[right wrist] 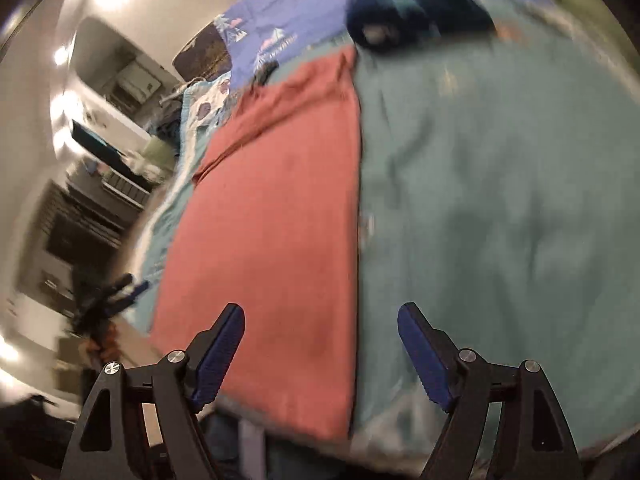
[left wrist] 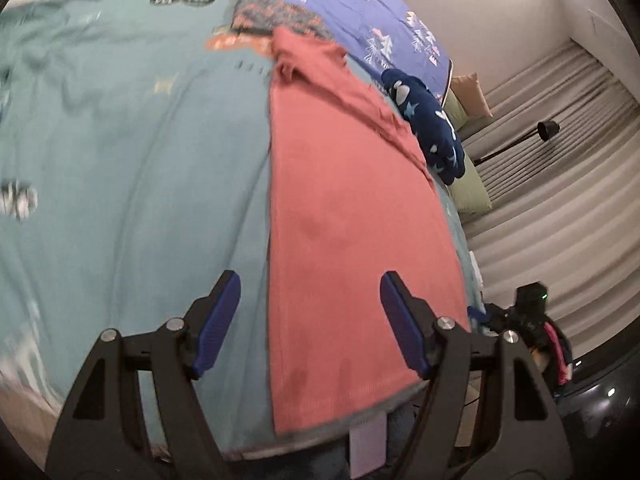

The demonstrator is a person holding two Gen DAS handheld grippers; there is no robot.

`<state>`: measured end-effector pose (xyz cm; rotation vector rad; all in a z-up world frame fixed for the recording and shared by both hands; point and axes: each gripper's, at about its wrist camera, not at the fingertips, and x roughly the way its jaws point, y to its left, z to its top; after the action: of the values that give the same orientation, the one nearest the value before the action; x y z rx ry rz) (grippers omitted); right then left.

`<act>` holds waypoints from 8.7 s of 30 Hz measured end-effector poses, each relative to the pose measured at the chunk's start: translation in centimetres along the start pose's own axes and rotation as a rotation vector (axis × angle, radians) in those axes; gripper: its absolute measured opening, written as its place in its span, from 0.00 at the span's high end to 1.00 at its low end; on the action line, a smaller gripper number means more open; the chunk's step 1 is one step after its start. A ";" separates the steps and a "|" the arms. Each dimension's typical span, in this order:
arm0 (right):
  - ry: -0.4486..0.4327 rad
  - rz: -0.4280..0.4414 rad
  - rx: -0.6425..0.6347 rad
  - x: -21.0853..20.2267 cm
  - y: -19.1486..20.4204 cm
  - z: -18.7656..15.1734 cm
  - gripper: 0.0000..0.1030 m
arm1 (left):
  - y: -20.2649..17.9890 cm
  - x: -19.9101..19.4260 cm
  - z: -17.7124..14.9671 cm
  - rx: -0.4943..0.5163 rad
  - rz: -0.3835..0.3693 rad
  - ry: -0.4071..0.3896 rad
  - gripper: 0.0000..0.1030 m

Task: Fold small clothes

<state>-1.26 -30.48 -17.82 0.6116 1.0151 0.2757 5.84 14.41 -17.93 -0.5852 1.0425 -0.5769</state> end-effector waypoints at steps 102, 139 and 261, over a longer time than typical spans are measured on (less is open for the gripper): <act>-0.203 0.247 0.021 5.0 6.4 32.0 0.96 | -5.4 4.9 28.6 -0.176 -0.407 -0.193 0.93; 0.085 -0.385 -0.542 32.0 19.5 28.8 0.21 | 7.6 11.1 20.7 -0.432 -0.134 0.067 0.50; -0.163 -0.341 -0.338 12.2 12.7 16.9 0.20 | -1.9 5.0 16.4 0.097 -0.216 -0.090 0.33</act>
<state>20.20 -20.27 -12.49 0.1469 0.8730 0.0901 22.36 12.45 -13.41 -0.6371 0.8666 -0.7795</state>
